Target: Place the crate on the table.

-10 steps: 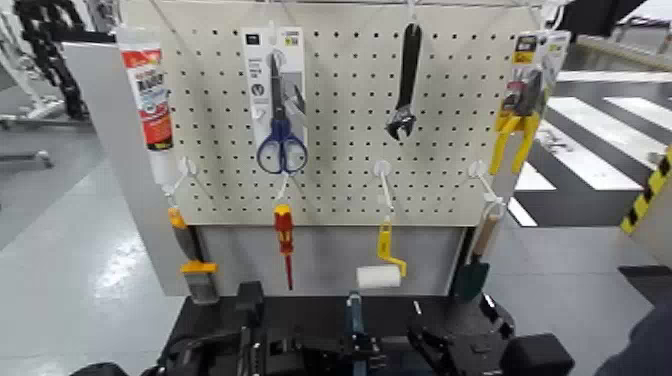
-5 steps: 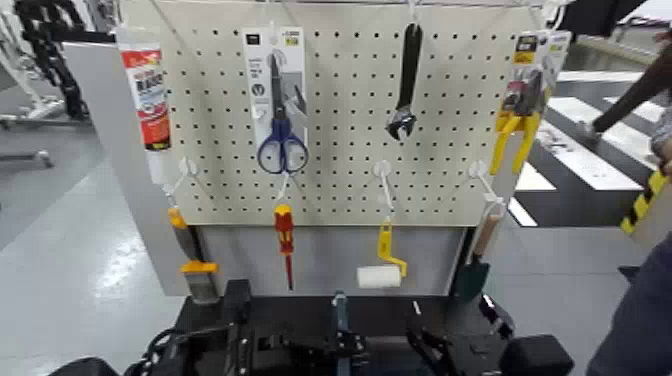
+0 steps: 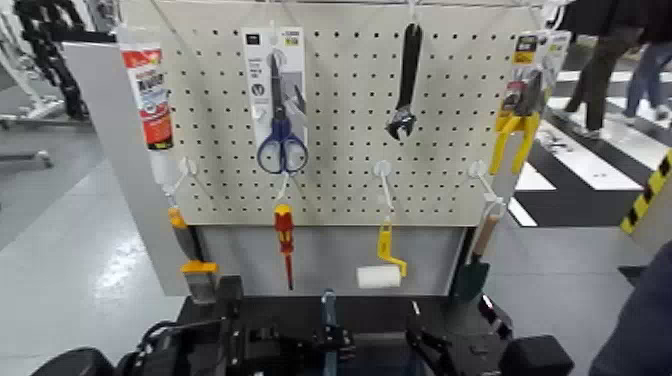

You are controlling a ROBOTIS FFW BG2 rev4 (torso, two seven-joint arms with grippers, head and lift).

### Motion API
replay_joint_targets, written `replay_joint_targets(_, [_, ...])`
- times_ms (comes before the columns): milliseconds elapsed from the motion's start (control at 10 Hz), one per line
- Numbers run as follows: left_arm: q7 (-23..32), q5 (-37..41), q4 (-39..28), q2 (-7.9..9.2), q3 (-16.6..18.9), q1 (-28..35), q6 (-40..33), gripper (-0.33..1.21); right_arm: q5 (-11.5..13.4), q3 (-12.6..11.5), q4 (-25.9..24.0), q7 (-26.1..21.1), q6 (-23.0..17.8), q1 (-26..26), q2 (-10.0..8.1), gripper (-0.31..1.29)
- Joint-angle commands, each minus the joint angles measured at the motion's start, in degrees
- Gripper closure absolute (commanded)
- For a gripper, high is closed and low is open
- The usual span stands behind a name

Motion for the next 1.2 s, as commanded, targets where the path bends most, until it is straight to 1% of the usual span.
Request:
replay_joint_targets(100, [0.0,-0.7,1.2,0.25,0.0,-1.5,0.3,1.15,-0.2,0.0,0.3,0.1,-0.2,0.0,0.09,0.12])
replay_joint_targets(500, [-1.0,-2.3,4.2,0.78,-0.8,-4.8,1.0,1.15,-0.4,0.1,0.3,0.3,-0.4,-0.1,0.17,0.12])
replay_joint_targets(600, [-2.7,-3.8,4.8,0.87,-1.2,-5.8,1.2,1.15,-0.5,0.1,0.3,0.3,-0.4,-0.1,0.17,0.12])
replay_joint_targets(800, [-8.9,-8.9,7.0,1.04,-2.9,-8.5,1.5,1.15,-0.6,0.0,0.3,0.4,-0.5,-0.1,0.17,0.12])
replay_joint_targets(1000, [-11.7,-11.3,8.2,1.22,-3.8,-10.2,1.5,1.15,-0.7,0.0,0.7,0.6,-0.8,-0.2,0.26,0.12])
replay_joint_targets(1200, [-14.7,-13.7,9.2,1.04,-4.3,-10.8,0.8,1.15,-0.9,0.0,0.7,0.8,-0.8,-0.3,0.26,0.12])
